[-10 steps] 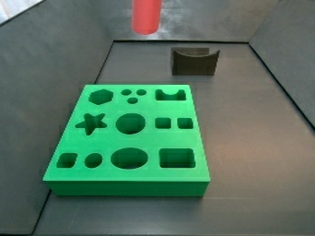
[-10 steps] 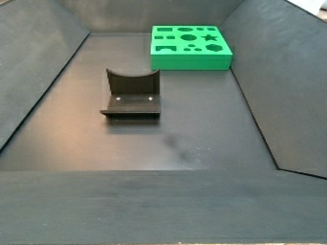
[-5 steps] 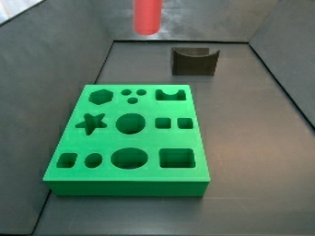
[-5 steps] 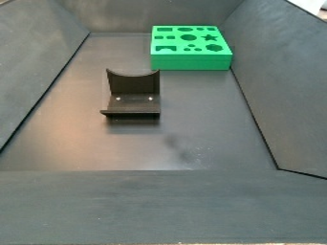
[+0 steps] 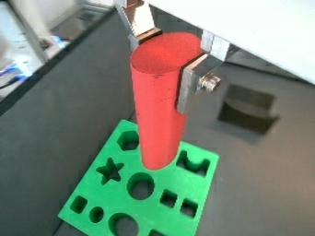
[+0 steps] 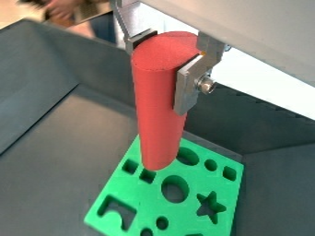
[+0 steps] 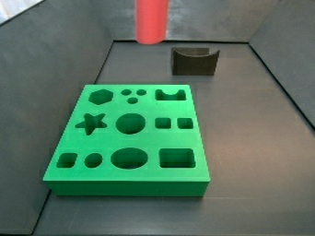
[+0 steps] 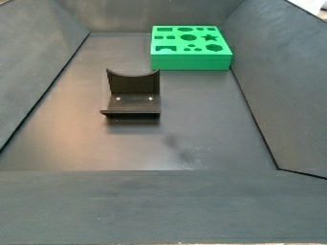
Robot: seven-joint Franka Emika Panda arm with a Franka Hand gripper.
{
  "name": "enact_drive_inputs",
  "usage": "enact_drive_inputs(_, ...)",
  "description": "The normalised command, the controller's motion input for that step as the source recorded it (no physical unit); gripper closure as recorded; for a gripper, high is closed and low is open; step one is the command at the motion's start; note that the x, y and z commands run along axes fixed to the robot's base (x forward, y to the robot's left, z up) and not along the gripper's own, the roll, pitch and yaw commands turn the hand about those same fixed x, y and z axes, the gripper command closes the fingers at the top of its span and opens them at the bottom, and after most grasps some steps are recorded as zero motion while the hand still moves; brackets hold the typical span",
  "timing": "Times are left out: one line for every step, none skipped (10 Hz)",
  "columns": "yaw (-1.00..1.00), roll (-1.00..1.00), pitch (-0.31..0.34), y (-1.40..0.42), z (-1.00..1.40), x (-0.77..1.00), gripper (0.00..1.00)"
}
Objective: Pick up the oval object. Move up. Place the oval object on the fixture. Regrasp the oval object. Move to above the board. Insert the oval object.
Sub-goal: Insert the oval object.
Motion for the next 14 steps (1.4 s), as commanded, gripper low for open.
enact_drive_inputs(-0.75,-0.17,-0.243,0.0,0.0,-0.16,1.0)
enact_drive_inputs(-0.83,0.0,-0.151,0.05,-0.01,-0.22,1.0)
enact_drive_inputs(-0.86,0.04,-0.094,0.06,-0.06,-0.24,1.0)
enact_drive_inputs(-0.86,0.11,-0.064,0.02,-0.07,-0.23,1.0)
enact_drive_inputs(-0.84,0.11,-0.043,0.01,-0.03,-0.27,1.0)
enact_drive_inputs(-0.86,0.09,-0.031,0.0,-0.04,-0.26,1.0)
enact_drive_inputs(-0.87,0.06,-0.021,0.0,-0.04,-0.26,1.0)
enact_drive_inputs(-0.91,0.0,-0.03,0.0,0.0,-0.17,1.0)
enact_drive_inputs(-0.89,0.0,-0.02,-0.02,0.0,-0.07,1.0)
enact_drive_inputs(-0.81,-0.02,-0.044,-0.09,0.0,0.0,1.0)
enact_drive_inputs(-0.87,0.0,-0.046,-0.15,0.0,0.0,1.0)
enact_drive_inputs(-0.85,0.0,-0.05,-0.16,0.0,0.0,1.0)
enact_drive_inputs(-0.88,0.0,-0.051,-0.14,0.0,0.0,1.0)
enact_drive_inputs(-0.92,0.0,-0.046,-0.11,0.0,0.0,1.0)
